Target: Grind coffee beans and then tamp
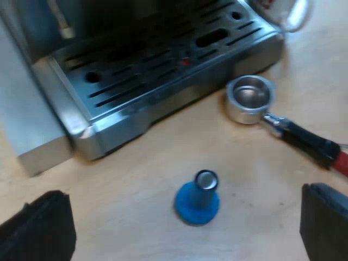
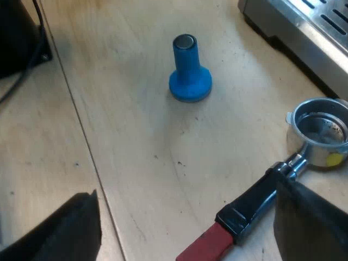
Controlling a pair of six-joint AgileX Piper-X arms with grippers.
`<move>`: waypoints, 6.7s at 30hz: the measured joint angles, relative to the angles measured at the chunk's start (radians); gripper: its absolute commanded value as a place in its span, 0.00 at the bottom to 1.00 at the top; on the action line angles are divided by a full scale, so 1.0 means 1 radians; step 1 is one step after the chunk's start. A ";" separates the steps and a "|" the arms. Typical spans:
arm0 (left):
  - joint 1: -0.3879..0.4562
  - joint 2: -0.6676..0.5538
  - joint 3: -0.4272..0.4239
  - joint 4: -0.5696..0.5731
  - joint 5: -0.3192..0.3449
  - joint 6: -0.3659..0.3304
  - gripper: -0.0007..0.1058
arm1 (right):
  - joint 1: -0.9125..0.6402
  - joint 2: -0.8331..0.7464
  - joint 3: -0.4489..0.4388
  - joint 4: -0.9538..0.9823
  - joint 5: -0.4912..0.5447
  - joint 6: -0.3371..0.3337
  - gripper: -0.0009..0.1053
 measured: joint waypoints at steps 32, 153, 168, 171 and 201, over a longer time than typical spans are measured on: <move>-0.359 0.665 0.000 -0.176 -0.055 0.000 0.78 | 0.194 0.000 0.167 -0.305 0.283 0.150 0.71; -0.522 1.402 -0.467 -0.240 -0.146 -0.008 0.01 | 0.194 0.000 0.424 -0.640 0.525 0.280 0.71; -0.522 1.423 -0.467 -0.287 -0.155 -0.008 0.01 | 0.194 0.000 0.424 -0.640 0.525 0.280 0.71; -0.522 1.436 -0.467 -0.288 -0.155 -0.008 0.01 | 0.194 0.000 0.424 -0.640 0.525 0.280 0.71; -0.528 1.450 -0.361 -0.357 -0.137 -0.008 0.01 | 0.194 0.000 0.424 -0.640 0.525 0.280 0.71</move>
